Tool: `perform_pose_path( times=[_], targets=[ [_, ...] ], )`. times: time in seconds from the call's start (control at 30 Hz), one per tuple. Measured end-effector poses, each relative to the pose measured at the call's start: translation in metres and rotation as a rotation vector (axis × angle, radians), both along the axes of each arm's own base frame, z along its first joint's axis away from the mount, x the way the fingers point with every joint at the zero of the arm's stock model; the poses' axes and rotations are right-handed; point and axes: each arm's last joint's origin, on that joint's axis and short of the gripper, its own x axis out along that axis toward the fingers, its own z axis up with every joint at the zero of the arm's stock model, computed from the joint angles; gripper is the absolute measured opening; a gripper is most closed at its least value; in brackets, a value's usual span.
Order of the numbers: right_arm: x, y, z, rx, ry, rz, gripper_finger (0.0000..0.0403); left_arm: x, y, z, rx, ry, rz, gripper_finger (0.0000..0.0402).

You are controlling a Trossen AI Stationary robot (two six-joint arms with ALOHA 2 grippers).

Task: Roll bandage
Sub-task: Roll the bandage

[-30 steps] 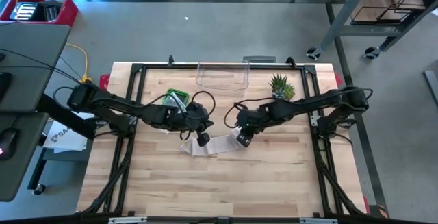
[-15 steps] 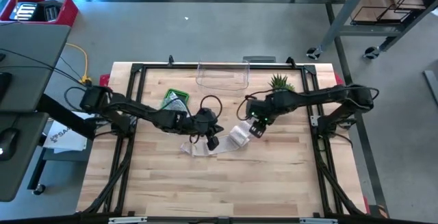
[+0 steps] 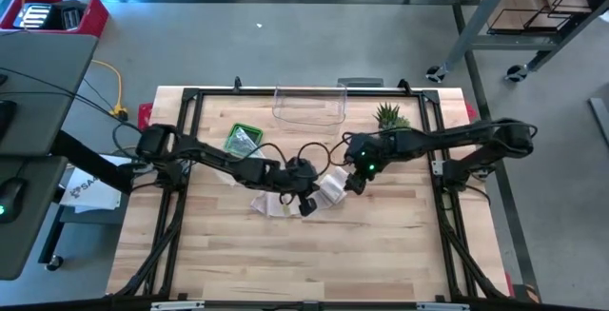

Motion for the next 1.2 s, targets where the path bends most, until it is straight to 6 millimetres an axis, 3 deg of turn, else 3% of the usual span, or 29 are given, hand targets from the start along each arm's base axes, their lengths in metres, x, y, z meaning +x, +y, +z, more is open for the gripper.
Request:
perform_pose_path(
  times=[0.27,0.5,0.77,0.87,1.07,1.2],
  targets=[
    [0.018,-0.003,-0.033,0.052,0.069,-0.058,0.0201,0.004,-0.003,-0.022,-0.095,0.055,-0.032,0.0],
    [0.023,-0.001,-0.042,0.038,0.076,-0.076,0.0201,0.009,-0.003,-0.029,-0.094,0.04,-0.028,0.0],
    [0.031,0.0,-0.06,0.049,0.096,-0.087,0.0198,0.02,0.007,-0.051,-0.15,0.015,-0.022,0.0],
    [0.031,0.0,-0.061,0.02,0.108,-0.137,0.0167,0.021,0.009,-0.054,-0.161,0.02,-0.008,0.0],
    [0.033,0.001,-0.056,0.016,0.073,-0.158,0.0027,0.02,0.008,-0.056,-0.18,0.037,-0.005,0.0],
    [0.028,0.0,-0.039,0.027,0.036,-0.153,0.0025,0.017,0.007,-0.059,-0.206,0.078,-0.025,0.0]
  ],
)
